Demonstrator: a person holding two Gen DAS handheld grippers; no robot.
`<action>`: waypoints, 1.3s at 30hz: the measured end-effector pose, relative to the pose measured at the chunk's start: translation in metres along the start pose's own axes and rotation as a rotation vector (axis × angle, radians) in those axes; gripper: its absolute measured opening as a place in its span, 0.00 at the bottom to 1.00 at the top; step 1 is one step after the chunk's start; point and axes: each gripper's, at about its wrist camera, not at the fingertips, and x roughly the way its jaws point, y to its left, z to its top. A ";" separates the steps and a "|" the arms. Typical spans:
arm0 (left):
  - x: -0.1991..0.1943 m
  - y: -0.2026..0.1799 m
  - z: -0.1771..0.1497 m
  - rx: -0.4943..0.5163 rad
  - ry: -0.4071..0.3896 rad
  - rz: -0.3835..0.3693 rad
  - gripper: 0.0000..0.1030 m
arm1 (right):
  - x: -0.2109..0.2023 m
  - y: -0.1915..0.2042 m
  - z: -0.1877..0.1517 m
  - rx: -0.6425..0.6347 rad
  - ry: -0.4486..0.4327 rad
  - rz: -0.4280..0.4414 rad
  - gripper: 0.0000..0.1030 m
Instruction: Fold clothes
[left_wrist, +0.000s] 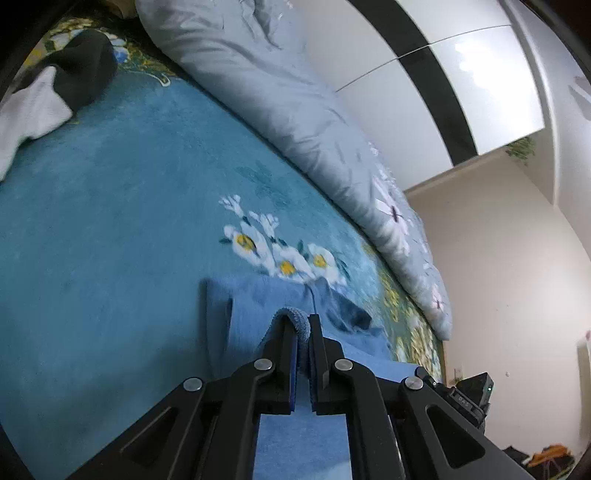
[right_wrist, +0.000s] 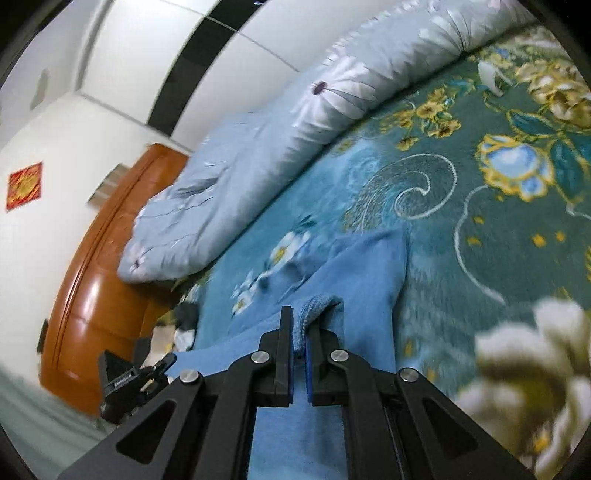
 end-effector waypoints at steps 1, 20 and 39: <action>0.008 -0.001 0.006 0.005 0.002 0.018 0.05 | 0.008 -0.003 0.006 0.013 0.002 -0.011 0.05; -0.004 -0.001 0.006 0.075 0.006 0.054 0.70 | -0.006 -0.016 0.009 -0.071 -0.036 -0.150 0.57; 0.004 0.023 -0.092 -0.025 0.139 0.171 0.19 | -0.031 -0.054 -0.078 0.154 0.055 0.036 0.08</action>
